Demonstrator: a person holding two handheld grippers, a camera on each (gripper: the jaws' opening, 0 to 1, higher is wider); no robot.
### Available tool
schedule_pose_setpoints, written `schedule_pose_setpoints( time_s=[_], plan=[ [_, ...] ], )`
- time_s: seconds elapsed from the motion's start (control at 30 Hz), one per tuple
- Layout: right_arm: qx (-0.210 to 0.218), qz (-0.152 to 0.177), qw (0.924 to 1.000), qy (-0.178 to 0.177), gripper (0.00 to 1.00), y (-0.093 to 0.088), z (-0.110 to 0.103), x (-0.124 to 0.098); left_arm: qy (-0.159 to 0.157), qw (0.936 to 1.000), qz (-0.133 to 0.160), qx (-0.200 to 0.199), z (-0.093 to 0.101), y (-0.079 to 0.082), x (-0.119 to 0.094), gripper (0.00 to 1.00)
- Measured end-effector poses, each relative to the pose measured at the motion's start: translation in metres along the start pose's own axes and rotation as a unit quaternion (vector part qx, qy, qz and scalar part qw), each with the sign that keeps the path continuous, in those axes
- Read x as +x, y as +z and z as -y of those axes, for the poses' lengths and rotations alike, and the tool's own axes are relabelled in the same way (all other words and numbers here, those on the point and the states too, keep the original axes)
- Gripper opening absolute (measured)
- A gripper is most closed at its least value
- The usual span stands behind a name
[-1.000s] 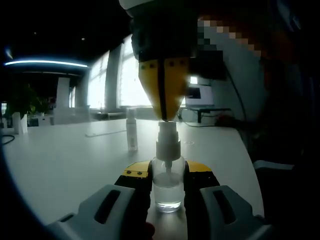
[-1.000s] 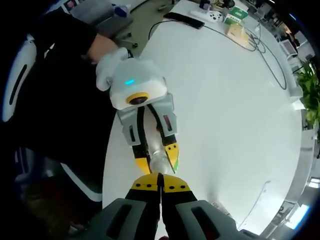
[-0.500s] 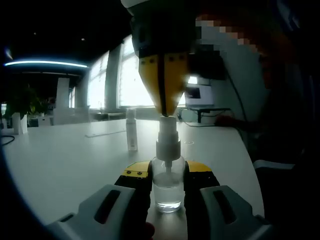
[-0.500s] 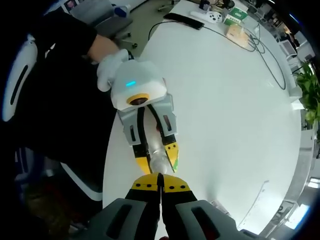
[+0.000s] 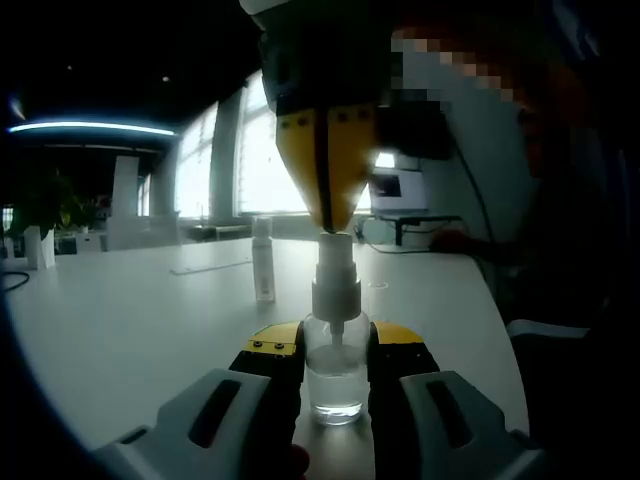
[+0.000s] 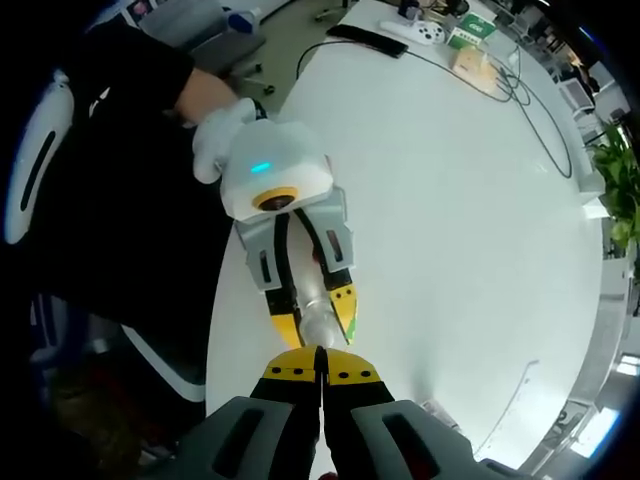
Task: Clamp pump bottle remove cover press pump head put on cover
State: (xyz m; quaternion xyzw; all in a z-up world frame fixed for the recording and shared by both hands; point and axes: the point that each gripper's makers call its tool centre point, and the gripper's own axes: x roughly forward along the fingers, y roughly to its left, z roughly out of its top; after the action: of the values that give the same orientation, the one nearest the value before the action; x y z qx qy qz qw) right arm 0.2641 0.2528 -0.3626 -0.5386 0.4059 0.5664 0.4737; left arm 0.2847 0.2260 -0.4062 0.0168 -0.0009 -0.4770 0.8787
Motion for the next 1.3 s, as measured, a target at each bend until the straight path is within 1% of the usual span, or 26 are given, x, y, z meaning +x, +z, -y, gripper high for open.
schedule_pose_setpoints(
  time_s=[0.33,0.73,1.0,1.07,1.17,1.3],
  plan=[
    [0.009,0.001,1.0000,0.000,0.00,-0.0005,0.0000,0.0006,0.000,1.0000,0.000,0.000,0.0014,0.0004,0.0001,0.16],
    [0.014,-0.006,0.9999,-0.003,0.00,-0.0007,-0.0004,0.0061,0.000,1.0000,-0.001,-0.001,0.0005,0.0002,-0.0001,0.16],
    [0.032,0.019,0.9993,-0.009,0.00,-0.0015,0.0016,0.0010,0.000,1.0000,-0.001,0.000,-0.0005,-0.0002,0.0002,0.16],
    [0.024,0.019,0.9994,-0.014,0.00,-0.0007,0.0006,0.0001,0.000,1.0000,-0.001,0.000,0.0008,0.0003,0.0003,0.16],
    [0.014,0.011,0.9997,-0.019,0.00,-0.0005,0.0012,-0.0004,0.000,1.0000,-0.001,0.000,0.0007,0.0000,0.0003,0.16],
    [0.007,0.002,0.9999,-0.014,0.00,0.0016,0.0049,0.0004,0.000,1.0000,-0.001,0.000,0.0001,-0.0008,0.0000,0.16]
  ],
)
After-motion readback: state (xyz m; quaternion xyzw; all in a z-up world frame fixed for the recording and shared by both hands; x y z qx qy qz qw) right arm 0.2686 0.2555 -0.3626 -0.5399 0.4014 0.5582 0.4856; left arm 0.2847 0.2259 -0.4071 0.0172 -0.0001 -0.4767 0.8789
